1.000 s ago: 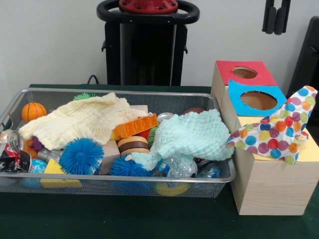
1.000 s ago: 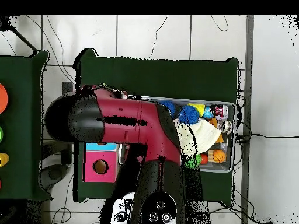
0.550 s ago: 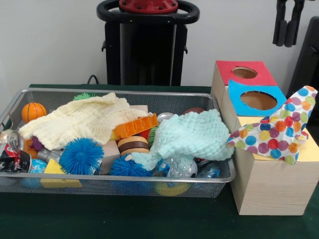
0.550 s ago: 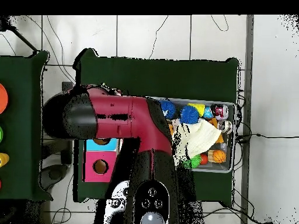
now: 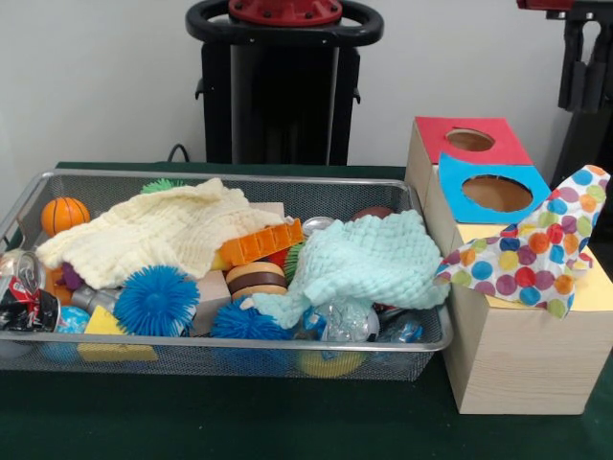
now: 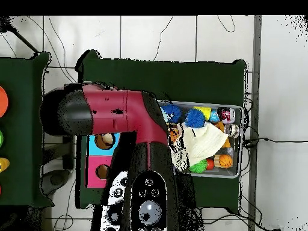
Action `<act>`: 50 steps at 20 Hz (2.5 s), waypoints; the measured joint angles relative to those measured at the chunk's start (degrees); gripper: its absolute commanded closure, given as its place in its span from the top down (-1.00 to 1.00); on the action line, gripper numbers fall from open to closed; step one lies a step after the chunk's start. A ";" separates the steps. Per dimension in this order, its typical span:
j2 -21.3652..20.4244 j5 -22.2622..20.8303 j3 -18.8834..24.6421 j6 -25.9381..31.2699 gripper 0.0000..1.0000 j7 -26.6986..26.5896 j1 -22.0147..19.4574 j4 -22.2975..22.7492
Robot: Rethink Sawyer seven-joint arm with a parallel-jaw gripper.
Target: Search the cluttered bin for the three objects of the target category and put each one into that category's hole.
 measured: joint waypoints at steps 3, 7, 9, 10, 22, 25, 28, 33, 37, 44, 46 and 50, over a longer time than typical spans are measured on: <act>1.10 -0.12 0.93 0.00 -1.00 0.00 -0.44 -1.94; 2.23 -0.38 1.92 0.01 -1.00 0.00 -0.90 -4.06; 2.72 -0.61 2.43 0.01 -1.00 0.00 -1.13 -5.10; 3.02 -0.69 2.70 0.01 -1.00 0.00 -1.28 -5.69; 5.48 -1.84 5.75 0.01 -1.00 0.00 -4.07 -10.60; 6.11 -1.95 6.68 0.06 -1.00 0.00 -5.10 -11.74; 6.54 -2.01 7.53 0.06 -1.00 0.00 -6.01 -12.58; 7.32 -3.57 7.74 0.06 -1.00 0.00 -6.54 -13.84; 7.74 -5.37 7.74 0.09 -1.00 0.00 -6.53 -14.80; 8.28 -6.46 7.86 0.37 -1.00 0.00 -6.67 -16.04; 8.35 -6.52 7.86 0.37 -1.00 0.00 -6.71 -16.04; 8.59 -6.66 7.91 0.49 -1.00 0.00 -6.93 -16.08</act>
